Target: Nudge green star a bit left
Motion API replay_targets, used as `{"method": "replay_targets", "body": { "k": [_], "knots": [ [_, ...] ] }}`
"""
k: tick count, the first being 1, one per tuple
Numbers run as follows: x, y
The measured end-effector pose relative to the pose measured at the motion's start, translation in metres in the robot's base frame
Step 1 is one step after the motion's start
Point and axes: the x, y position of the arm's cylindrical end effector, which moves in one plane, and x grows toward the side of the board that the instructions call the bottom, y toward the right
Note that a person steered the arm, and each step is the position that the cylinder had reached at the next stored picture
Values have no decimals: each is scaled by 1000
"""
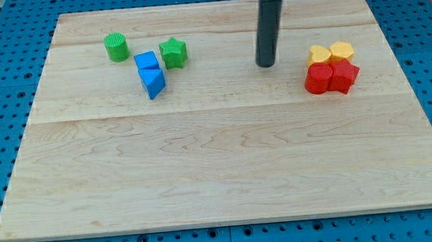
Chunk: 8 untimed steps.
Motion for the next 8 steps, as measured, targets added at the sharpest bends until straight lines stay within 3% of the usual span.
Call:
{"method": "replay_targets", "body": {
  "k": [2, 7, 8],
  "knots": [
    [26, -55],
    [19, -56],
    [19, -82]
  ]
}}
